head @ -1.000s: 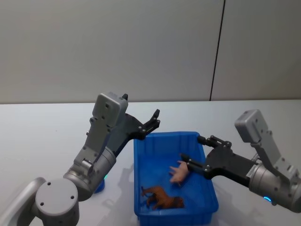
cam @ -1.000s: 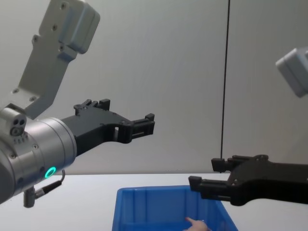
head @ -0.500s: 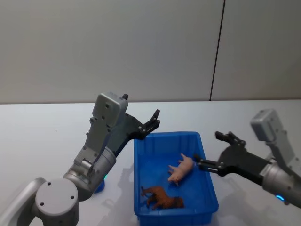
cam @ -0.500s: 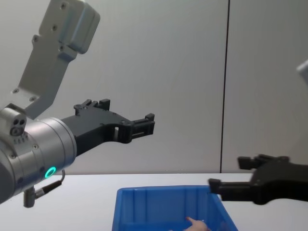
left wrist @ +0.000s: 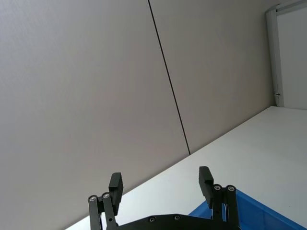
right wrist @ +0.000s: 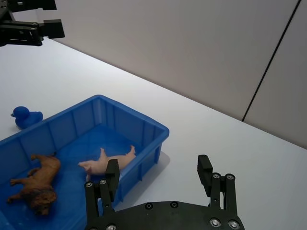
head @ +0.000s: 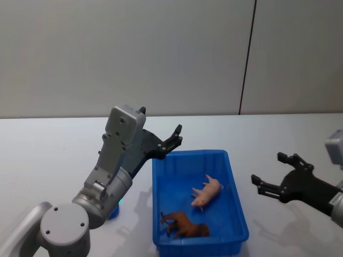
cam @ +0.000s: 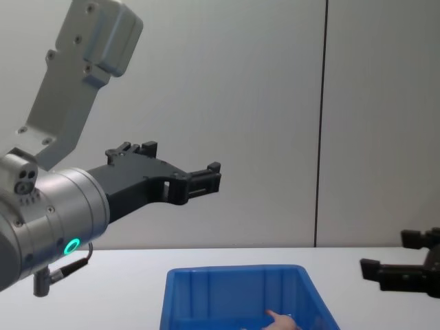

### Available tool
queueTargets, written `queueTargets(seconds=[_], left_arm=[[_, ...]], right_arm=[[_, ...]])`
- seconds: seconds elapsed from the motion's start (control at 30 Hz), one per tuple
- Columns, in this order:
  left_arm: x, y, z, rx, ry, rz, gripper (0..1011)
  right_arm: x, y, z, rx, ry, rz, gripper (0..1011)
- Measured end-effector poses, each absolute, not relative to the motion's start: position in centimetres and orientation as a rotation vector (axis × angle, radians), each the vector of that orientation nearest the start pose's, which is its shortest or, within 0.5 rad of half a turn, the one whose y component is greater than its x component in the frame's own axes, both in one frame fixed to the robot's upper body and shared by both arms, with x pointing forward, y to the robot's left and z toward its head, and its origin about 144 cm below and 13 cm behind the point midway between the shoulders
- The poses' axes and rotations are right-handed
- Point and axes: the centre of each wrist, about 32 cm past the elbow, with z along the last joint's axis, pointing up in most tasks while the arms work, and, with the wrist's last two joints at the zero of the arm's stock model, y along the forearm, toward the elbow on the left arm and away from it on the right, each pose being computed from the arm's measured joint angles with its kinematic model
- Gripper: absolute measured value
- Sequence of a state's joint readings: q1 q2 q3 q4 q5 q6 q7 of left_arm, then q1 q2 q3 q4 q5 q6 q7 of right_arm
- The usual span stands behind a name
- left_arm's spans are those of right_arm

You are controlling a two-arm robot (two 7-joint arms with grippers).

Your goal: Pick up the two dolls from the table and place them into the box.

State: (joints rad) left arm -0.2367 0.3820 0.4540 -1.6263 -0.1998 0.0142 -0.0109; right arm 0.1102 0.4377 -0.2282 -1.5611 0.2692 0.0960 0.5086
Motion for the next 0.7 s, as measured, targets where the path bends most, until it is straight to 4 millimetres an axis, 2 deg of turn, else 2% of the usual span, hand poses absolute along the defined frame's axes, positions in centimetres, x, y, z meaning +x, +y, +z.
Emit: queueTargets(seconds=[0.33, 0.7], left_arm=[[48.5, 20.3, 120.4, 0.095, -0.261, 1.144, 1003], [46.2, 22.1, 120.1, 0.186, -0.216, 1.186, 1003]], right_arm=[[47.8, -30.2, 117.1, -0.206, -0.026, -0.89, 1001], [47.6, -30.8, 117.0, -0.206, -0.024, -0.9, 1001]])
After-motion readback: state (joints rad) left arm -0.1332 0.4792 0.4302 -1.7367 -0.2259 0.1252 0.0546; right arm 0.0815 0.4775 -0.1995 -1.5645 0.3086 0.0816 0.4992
